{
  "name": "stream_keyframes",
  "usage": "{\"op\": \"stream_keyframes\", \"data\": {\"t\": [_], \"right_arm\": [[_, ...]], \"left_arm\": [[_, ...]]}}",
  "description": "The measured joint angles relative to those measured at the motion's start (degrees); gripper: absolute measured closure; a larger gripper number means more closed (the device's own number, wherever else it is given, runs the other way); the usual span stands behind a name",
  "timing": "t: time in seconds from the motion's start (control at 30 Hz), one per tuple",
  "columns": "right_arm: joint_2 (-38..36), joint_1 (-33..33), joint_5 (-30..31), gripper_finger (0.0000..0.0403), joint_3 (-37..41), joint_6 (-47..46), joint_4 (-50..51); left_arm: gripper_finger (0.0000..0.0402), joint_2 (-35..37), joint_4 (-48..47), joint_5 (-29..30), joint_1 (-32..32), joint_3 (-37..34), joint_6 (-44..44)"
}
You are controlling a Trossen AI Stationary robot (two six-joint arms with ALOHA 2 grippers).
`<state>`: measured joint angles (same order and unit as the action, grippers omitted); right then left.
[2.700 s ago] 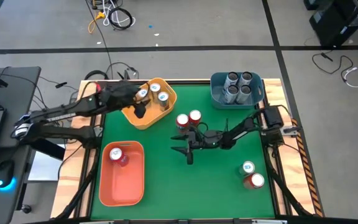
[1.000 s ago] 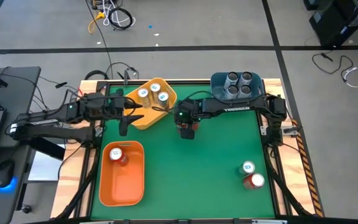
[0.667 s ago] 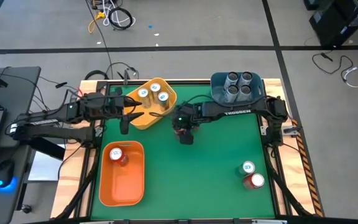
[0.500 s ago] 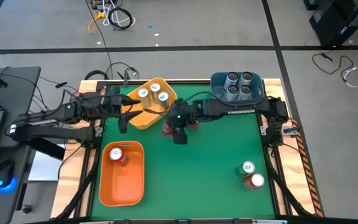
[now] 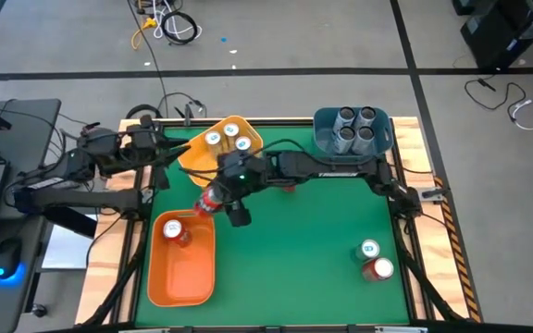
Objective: Sort soda cans
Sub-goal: Put the orange soda can into the orange bin
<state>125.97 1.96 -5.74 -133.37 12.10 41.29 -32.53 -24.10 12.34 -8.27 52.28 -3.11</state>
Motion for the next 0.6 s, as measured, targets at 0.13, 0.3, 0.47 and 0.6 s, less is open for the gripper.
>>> {"op": "stream_keyframes", "data": {"t": [0.13, 0.3, 0.47, 0.6], "right_arm": [[2.26, 0.02, -2.03, 0.0116, 0.89, 1.9, -2.67], [5.01, -0.09, -3.58, 0.0116, -0.3, 0.15, -2.59], [7.33, 0.22, -5.33, 0.0116, -0.47, 0.13, -4.47], [9.1, 0.44, -6.7, 0.0116, -0.67, 0.11, -7.5]], "left_arm": [[0.0368, 0.26, -2.77, -0.02, -0.02, 1.93, -0.14], [0.0394, 1.04, -3.78, 0.58, -0.15, 2.12, -0.35], [0.0393, 0.94, -6.17, 0.76, -0.26, 2.14, 0.54], [0.0398, 0.55, -6.96, 0.74, -0.26, 2.11, 0.63]]}}
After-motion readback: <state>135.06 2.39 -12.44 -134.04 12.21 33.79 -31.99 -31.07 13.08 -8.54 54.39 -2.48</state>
